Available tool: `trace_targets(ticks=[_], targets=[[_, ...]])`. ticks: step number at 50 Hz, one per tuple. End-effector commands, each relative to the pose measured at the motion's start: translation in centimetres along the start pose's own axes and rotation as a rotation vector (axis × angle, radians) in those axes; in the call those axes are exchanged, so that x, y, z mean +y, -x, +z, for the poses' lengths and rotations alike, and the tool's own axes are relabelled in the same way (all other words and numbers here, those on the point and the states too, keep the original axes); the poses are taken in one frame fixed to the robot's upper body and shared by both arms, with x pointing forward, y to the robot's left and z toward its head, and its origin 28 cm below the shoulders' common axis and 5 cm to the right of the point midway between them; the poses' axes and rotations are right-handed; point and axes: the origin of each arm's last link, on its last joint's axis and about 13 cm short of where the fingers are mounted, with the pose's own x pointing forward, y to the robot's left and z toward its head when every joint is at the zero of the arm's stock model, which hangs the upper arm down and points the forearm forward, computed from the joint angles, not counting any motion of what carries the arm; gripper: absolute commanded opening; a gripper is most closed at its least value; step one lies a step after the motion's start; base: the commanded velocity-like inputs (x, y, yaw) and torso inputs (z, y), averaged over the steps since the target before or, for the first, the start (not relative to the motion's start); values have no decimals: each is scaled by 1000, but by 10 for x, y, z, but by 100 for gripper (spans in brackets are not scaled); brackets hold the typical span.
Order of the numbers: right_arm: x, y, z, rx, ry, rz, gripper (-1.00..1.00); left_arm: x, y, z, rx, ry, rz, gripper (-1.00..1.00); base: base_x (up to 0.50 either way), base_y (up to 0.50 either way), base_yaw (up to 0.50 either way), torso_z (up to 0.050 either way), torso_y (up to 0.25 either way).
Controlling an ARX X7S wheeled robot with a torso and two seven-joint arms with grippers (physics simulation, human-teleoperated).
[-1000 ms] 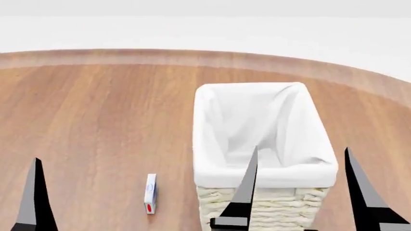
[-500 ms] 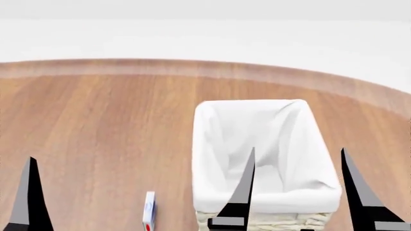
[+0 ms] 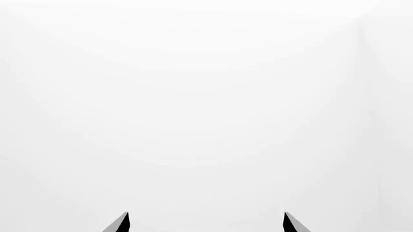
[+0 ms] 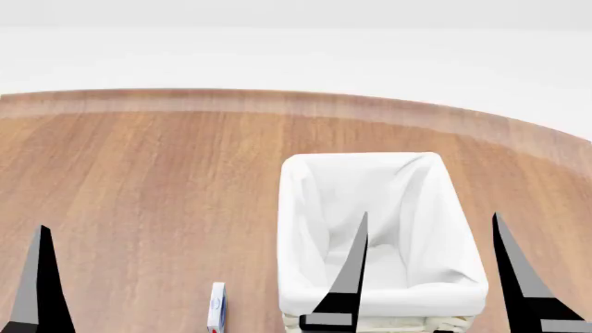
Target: Pick up the ketchup, and put it in the basket.
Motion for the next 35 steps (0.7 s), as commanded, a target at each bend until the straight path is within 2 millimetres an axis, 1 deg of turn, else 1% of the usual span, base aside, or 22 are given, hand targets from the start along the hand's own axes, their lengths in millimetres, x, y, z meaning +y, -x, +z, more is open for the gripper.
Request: trace_targets(ticks=[1,11,24,26,27,30,31,35], targets=[[1,1,0,1,6,9,100,-1,1,1,-2,-18,-21,100,0,0,0,38,-207],[2,1,1,-2,9,12,100,-1,2,2,3,-36,-17,100,0,0,0,34,-226],[2,2,2,-3,9,9,100,1,2,2,-6,-10,-17,100,0,0,0,32,-231],[2,2,2,-4,9,10,100,2,2,2,-3,7,1,100,0,0,0,32,-219],[2,2,2,-5,9,9,100,6,1,2,1,42,29,100,0,0,0,0,0],[1,1,2,-5,8,7,100,12,0,2,-8,43,58,100,0,0,0,0,0],[1,1,2,-6,9,7,100,14,1,4,-42,42,99,100,0,0,0,0,0],[1,1,1,-5,9,6,100,24,-1,3,-26,96,241,100,0,0,0,0,0]])
